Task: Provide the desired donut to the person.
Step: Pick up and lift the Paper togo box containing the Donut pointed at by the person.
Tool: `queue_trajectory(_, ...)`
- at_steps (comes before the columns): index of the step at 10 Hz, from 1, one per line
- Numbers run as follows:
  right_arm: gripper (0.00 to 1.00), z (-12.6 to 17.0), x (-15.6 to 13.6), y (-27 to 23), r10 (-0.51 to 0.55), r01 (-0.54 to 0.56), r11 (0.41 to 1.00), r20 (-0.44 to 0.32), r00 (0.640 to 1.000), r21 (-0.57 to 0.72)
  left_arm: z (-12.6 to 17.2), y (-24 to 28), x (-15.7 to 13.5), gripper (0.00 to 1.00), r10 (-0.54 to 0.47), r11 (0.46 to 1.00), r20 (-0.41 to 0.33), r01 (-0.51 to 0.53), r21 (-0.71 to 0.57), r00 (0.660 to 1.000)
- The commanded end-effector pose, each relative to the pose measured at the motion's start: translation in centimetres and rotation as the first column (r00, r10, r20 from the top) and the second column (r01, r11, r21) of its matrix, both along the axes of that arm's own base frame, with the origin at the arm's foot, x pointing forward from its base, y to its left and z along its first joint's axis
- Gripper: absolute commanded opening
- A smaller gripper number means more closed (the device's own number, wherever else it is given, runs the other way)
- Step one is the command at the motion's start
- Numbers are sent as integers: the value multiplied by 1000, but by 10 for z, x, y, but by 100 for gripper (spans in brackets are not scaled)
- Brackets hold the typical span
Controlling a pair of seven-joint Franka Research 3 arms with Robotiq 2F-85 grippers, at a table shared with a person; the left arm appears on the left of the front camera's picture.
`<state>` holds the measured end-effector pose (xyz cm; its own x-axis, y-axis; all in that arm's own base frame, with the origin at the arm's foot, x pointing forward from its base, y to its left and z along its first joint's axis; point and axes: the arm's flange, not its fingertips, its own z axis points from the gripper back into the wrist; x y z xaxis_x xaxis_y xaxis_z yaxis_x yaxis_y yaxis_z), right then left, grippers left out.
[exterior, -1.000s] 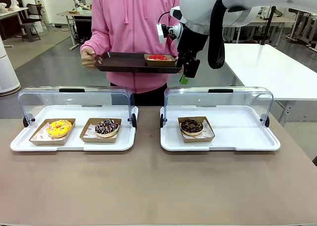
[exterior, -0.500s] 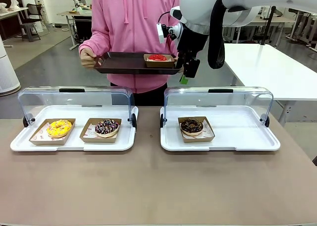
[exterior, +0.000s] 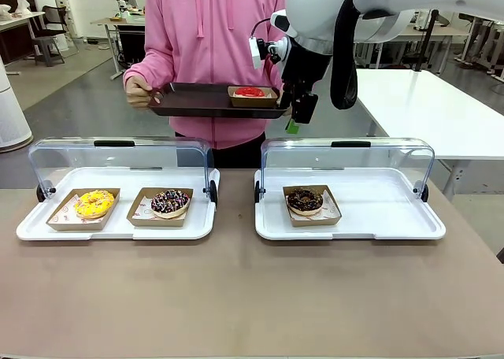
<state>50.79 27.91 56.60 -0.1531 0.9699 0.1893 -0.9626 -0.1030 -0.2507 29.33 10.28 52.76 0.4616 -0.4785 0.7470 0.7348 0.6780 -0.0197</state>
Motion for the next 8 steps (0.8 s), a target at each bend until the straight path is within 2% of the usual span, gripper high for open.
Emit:
queue_trajectory(1,100,7,-5,-33,25,-3,985,-128,991,172,0,1,0,100,-1,1000,2,1,-14,1000)
queue_trajectory(3,100,15,-34,-132,-32,104,940,-220,975,326,0,1,0,100,-1,1000,2,1,-14,1000)
queue_trajectory(4,100,15,-46,-179,-78,210,865,-292,953,455,0,1,0,100,-1,1000,2,1,-14,1000)
queue_trajectory(6,100,-1,-76,-264,-131,297,757,-311,941,581,0,1,0,100,-1,1000,2,1,-14,1000)
queue_trajectory(8,100,-20,-109,-304,-232,384,654,-310,922,652,0,1,0,100,-1,1000,2,1,-14,1000)
